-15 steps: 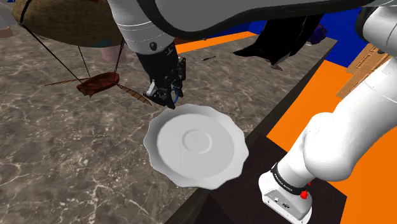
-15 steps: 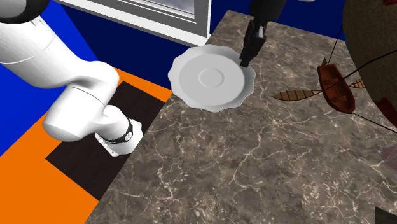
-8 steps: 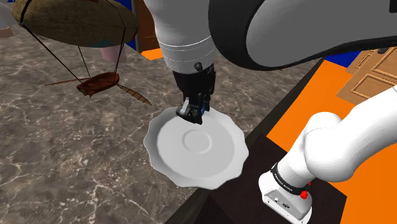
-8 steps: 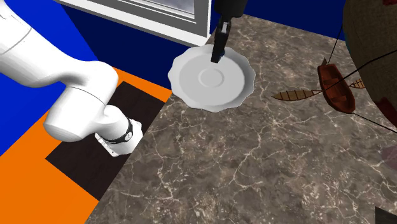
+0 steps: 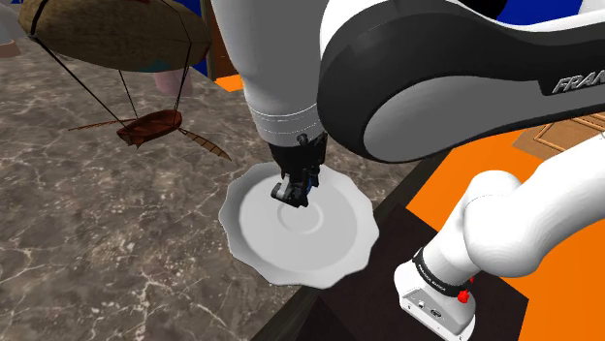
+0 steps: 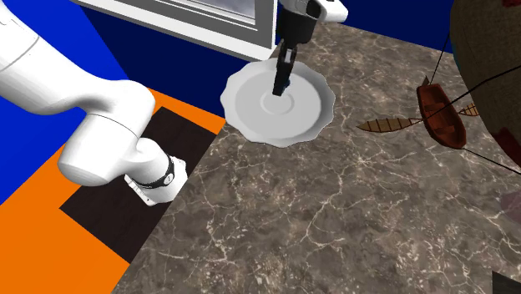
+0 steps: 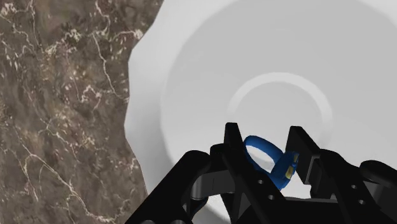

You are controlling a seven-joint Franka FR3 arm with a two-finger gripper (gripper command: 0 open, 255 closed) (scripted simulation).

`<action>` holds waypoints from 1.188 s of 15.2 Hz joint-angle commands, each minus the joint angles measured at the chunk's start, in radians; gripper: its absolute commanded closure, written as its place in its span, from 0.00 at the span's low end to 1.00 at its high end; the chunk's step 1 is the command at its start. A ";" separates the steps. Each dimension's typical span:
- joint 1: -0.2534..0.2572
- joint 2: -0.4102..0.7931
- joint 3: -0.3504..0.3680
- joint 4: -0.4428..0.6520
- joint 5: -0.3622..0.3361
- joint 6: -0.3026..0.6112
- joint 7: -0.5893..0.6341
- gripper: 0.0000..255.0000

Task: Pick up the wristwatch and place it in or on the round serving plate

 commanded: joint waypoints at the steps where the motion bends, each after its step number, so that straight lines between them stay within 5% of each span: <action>1: 0.000 0.008 0.005 -0.022 -0.001 0.029 0.008 1.00; 11: 0.001 0.014 0.010 -0.051 -0.001 0.063 0.016 1.00; 12: 0.001 0.014 0.010 -0.051 -0.001 0.063 0.016 0.00; 18: 0.000 0.022 0.013 -0.013 -0.003 0.031 0.019 0.00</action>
